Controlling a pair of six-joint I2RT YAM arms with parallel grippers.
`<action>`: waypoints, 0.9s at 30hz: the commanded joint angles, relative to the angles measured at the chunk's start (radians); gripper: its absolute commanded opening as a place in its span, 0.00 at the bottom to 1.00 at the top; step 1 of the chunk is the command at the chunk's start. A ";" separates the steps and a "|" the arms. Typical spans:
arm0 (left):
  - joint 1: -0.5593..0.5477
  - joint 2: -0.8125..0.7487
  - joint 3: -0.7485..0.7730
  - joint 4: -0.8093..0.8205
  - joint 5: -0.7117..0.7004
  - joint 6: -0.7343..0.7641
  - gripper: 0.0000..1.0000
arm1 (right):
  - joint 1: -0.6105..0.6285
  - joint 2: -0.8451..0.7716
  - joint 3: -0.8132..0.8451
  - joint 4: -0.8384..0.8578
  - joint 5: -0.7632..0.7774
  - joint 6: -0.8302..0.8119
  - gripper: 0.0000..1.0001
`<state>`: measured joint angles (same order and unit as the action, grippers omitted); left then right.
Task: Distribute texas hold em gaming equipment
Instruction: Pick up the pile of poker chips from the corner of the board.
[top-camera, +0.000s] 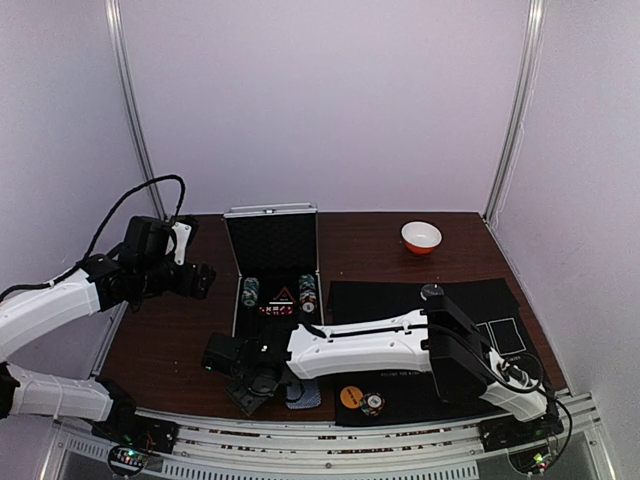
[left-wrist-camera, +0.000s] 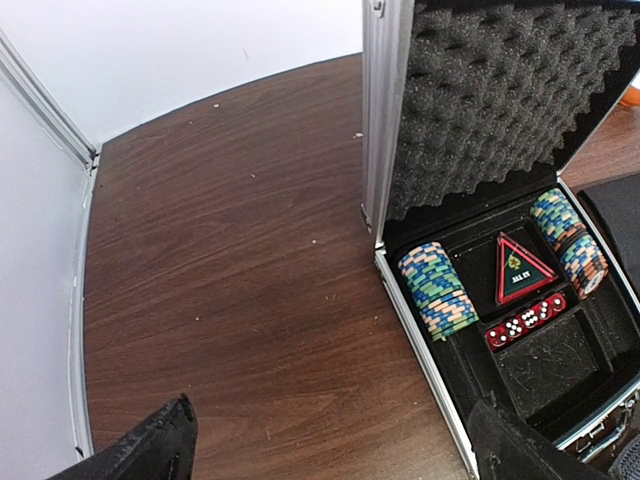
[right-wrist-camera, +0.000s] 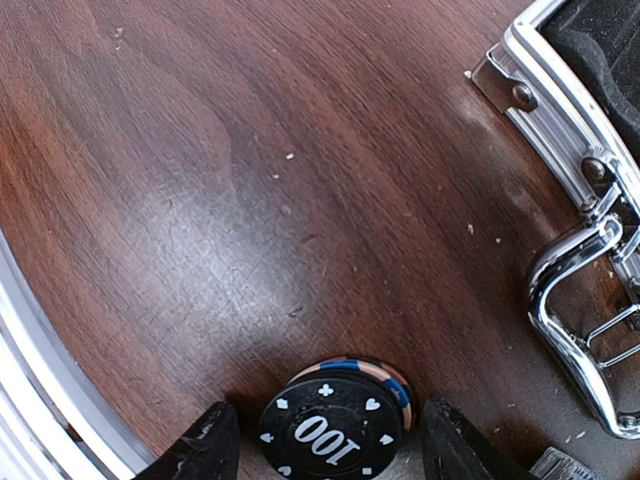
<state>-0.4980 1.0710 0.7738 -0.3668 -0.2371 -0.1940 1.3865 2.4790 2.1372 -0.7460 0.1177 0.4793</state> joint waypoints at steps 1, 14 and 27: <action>0.006 -0.020 -0.008 0.039 0.013 -0.001 0.98 | -0.014 0.038 -0.021 -0.015 -0.005 0.015 0.64; 0.007 -0.023 -0.010 0.040 0.015 0.001 0.98 | -0.017 0.057 -0.017 -0.052 0.030 0.004 0.32; 0.007 -0.023 -0.010 0.042 0.017 0.002 0.98 | -0.016 -0.033 0.025 -0.018 0.000 -0.006 0.00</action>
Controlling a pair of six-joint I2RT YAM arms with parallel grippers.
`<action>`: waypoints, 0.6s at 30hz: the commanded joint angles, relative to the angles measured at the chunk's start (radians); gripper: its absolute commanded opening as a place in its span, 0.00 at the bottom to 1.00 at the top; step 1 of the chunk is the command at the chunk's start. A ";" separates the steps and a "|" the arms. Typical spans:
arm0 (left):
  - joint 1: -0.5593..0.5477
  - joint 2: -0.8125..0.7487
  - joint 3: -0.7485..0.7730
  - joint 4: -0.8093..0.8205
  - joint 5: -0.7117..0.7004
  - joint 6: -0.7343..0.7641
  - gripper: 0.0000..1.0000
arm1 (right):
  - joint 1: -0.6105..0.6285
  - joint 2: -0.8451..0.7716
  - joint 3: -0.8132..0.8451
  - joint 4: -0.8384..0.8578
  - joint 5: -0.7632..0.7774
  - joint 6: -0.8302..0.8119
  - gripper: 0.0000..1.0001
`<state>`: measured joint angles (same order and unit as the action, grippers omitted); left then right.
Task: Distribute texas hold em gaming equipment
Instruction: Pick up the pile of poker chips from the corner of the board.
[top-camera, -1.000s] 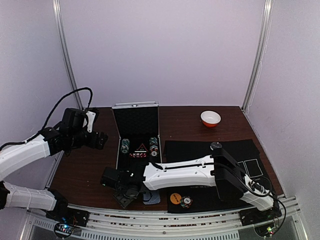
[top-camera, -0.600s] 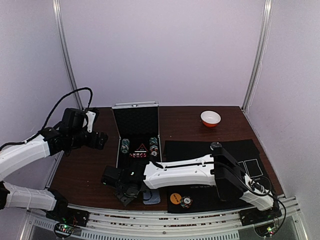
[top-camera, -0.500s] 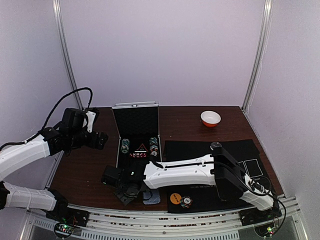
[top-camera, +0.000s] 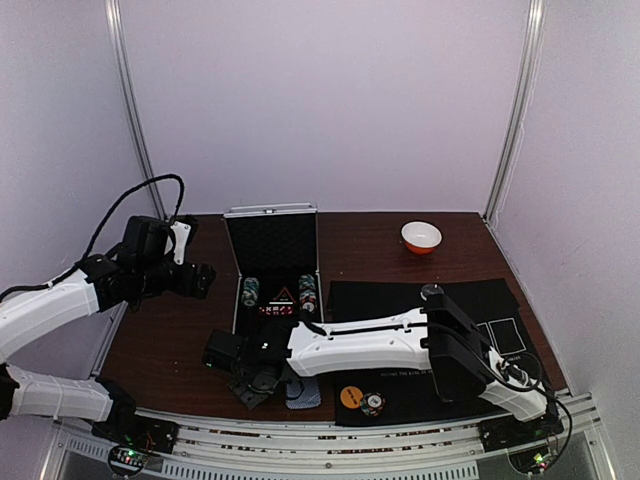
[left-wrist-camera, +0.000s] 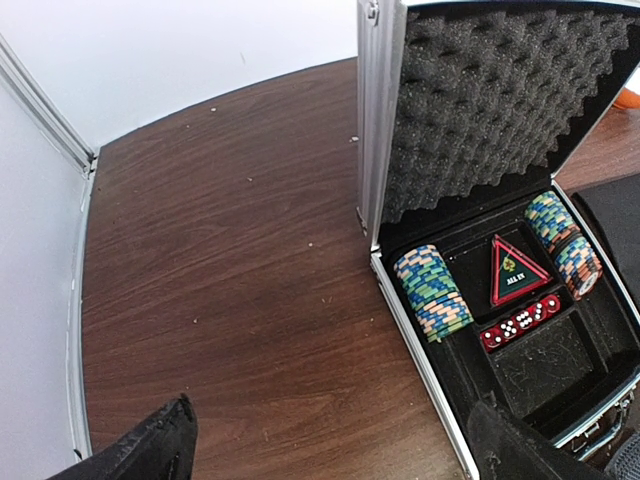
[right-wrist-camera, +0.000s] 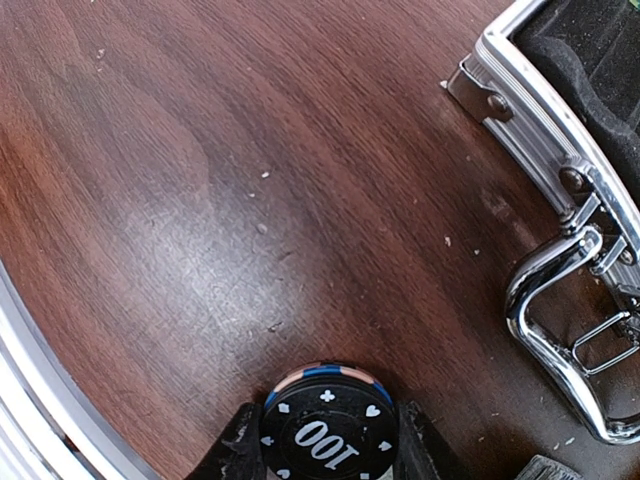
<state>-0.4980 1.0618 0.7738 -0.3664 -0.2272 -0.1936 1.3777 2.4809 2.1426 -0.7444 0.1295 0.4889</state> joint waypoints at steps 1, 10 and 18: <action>0.006 -0.013 -0.010 0.042 0.008 0.002 0.98 | -0.008 -0.051 0.016 -0.006 -0.014 -0.016 0.00; 0.006 -0.012 -0.010 0.043 0.011 0.002 0.98 | -0.009 -0.170 -0.025 0.027 0.004 -0.025 0.00; 0.007 -0.012 -0.011 0.043 0.011 0.002 0.98 | -0.022 -0.321 -0.191 -0.007 0.068 0.004 0.00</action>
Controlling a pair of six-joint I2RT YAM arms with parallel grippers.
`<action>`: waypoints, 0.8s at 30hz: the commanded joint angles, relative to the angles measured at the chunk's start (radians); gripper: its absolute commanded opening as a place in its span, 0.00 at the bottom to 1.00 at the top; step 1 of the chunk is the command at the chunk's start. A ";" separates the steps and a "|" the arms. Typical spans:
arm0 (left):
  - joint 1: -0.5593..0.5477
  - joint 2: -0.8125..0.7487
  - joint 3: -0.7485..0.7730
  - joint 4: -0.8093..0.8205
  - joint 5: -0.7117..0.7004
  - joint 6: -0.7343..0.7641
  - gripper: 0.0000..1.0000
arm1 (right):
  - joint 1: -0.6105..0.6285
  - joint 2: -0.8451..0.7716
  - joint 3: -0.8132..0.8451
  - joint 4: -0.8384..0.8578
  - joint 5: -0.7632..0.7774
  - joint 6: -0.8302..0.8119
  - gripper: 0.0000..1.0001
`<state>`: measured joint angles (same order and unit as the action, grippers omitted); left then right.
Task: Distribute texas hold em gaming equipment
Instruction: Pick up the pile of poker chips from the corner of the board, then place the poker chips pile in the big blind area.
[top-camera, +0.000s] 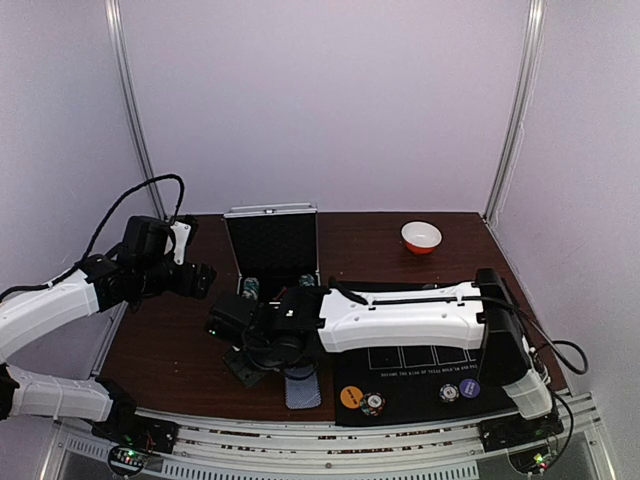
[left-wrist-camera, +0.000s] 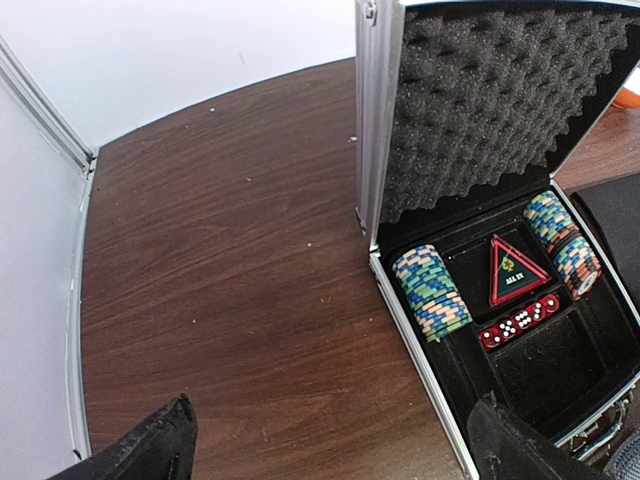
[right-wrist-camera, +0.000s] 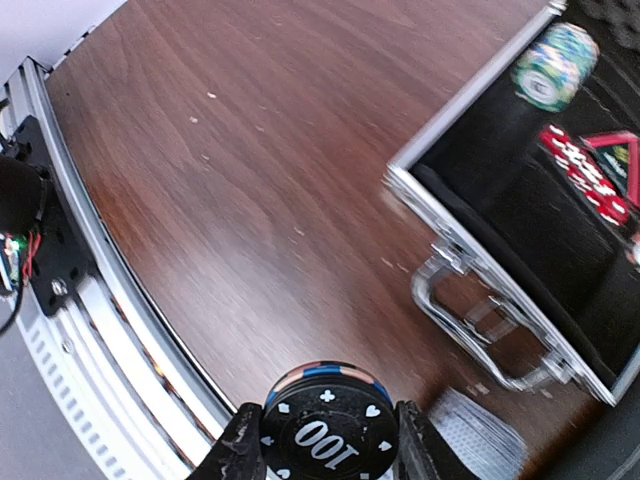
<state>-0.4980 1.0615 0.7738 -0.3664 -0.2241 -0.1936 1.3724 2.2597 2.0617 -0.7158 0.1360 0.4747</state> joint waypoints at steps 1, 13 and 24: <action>0.006 -0.011 -0.011 0.043 0.010 0.002 0.98 | -0.021 -0.134 -0.156 -0.036 0.071 0.032 0.00; 0.006 -0.002 -0.010 0.046 0.022 0.002 0.98 | -0.117 -0.523 -0.762 0.099 0.100 0.200 0.00; 0.006 0.002 -0.011 0.043 0.013 0.005 0.98 | -0.184 -0.442 -0.827 0.214 0.050 0.152 0.00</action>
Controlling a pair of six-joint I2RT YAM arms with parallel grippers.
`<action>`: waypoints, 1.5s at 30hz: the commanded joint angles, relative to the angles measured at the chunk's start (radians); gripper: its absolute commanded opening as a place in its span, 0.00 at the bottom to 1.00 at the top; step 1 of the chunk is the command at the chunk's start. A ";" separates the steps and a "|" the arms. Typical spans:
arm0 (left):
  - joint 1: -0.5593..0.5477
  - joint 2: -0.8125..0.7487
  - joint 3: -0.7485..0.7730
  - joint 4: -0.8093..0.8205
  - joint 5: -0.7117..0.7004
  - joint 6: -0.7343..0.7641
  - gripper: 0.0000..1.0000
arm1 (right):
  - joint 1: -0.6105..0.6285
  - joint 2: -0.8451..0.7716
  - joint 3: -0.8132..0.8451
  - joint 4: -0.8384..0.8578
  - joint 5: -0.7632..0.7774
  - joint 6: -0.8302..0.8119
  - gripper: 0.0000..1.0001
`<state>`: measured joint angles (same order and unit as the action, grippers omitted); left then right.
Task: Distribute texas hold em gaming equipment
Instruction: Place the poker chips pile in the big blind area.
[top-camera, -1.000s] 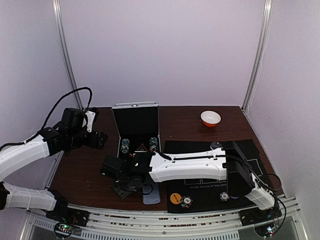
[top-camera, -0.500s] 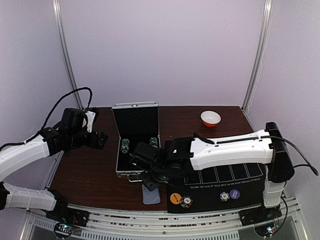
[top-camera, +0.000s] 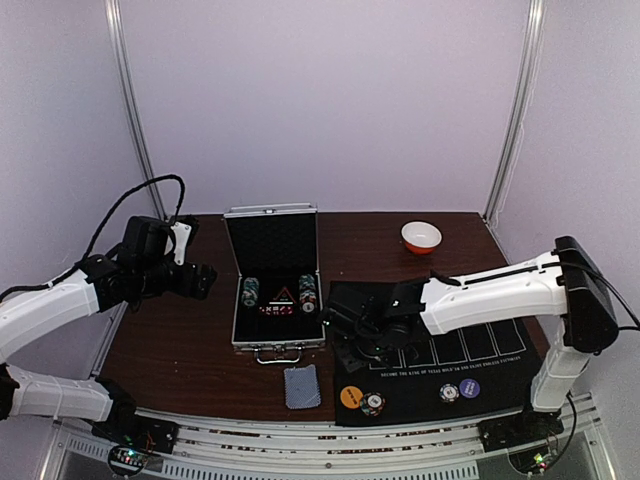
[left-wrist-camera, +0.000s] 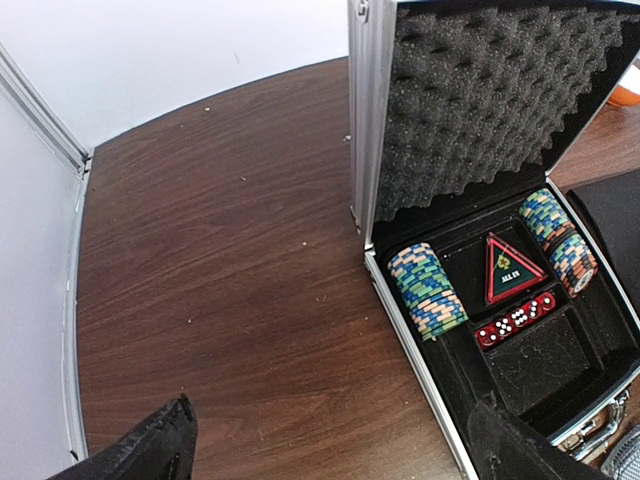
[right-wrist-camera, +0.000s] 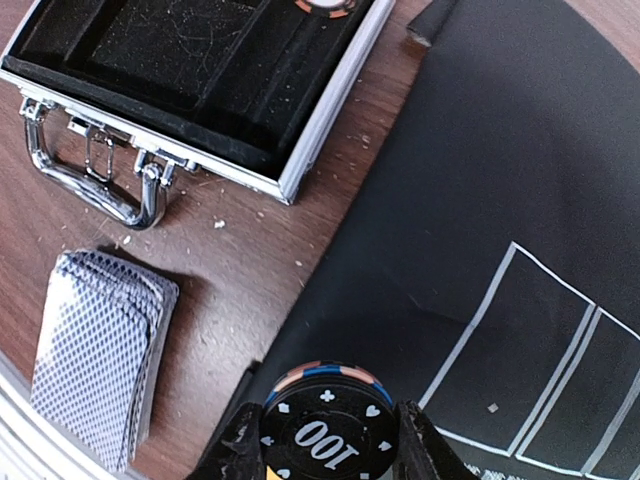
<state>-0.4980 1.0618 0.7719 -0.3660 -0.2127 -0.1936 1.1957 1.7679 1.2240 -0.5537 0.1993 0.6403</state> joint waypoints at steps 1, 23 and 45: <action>0.006 0.000 -0.010 0.043 0.002 0.005 0.98 | -0.008 0.061 0.012 0.059 -0.019 -0.018 0.00; 0.006 0.001 -0.011 0.045 0.002 0.009 0.98 | -0.010 0.201 0.013 0.080 -0.106 -0.037 0.00; 0.006 0.001 -0.011 0.045 0.005 0.012 0.98 | 0.015 0.168 0.165 -0.074 -0.010 -0.046 0.77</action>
<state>-0.4980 1.0618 0.7681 -0.3660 -0.2127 -0.1928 1.2022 1.9491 1.3453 -0.5526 0.1310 0.5926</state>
